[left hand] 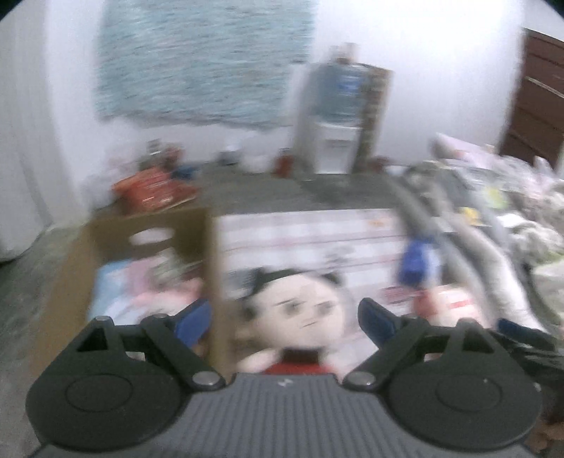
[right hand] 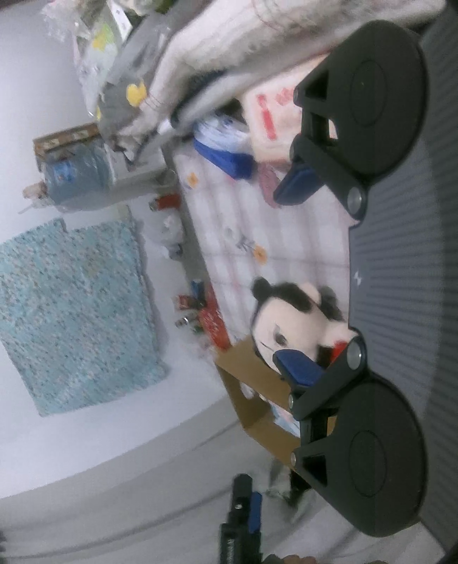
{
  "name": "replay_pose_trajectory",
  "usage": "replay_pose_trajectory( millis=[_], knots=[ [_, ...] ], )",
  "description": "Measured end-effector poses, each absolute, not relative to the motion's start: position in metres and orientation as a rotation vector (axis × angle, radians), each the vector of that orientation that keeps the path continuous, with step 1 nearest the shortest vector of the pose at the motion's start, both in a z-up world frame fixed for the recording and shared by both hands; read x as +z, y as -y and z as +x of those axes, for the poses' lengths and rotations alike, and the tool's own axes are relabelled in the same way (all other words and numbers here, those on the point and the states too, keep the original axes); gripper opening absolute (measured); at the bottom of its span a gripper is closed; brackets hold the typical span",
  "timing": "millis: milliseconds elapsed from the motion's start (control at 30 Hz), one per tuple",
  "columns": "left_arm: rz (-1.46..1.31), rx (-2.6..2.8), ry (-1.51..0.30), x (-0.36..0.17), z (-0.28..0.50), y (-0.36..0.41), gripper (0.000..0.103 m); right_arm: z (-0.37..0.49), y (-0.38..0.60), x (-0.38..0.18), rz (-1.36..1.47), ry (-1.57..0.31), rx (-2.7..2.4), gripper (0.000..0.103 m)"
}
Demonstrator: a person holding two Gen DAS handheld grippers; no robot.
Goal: Organize soft objects
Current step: 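Move the left tool to the blue tissue bag on the bed and grasp it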
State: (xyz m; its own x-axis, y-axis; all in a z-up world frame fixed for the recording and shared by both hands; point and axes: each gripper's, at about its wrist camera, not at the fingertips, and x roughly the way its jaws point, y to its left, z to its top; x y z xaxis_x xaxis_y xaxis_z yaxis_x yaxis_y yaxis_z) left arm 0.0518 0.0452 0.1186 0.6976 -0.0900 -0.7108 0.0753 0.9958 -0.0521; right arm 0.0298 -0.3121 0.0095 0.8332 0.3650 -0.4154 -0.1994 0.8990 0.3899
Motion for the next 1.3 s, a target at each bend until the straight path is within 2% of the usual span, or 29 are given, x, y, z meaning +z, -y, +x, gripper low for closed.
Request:
replay_pose_trajectory(
  millis=[267,600,1067,1167,1200,1300],
  knots=[
    [0.015,-0.34,-0.826,0.102,0.13,0.07,0.092,0.059,0.332,-0.005,0.312,-0.444,0.227,0.089],
    [0.099,-0.509,-0.952,0.004,0.235,0.193,0.092,0.095,0.365,-0.059,0.343,-0.46,0.192,0.089],
    [0.185,-0.617,-1.067,-0.093,0.296,0.275,0.098,0.108,0.377,-0.09,0.349,-0.456,0.214,0.089],
    [0.234,-0.589,-1.065,-0.105,0.301,0.282,0.091,0.108,0.377,-0.091,0.346,-0.45,0.212,0.089],
    [0.243,-0.584,-1.08,-0.11,0.304,0.284,0.085,0.109,0.378,-0.092,0.348,-0.451,0.21,0.089],
    [0.239,-0.554,-1.135,-0.122,0.311,0.284,0.083,0.109,0.38,-0.093,0.36,-0.454,0.207,0.089]
  ],
)
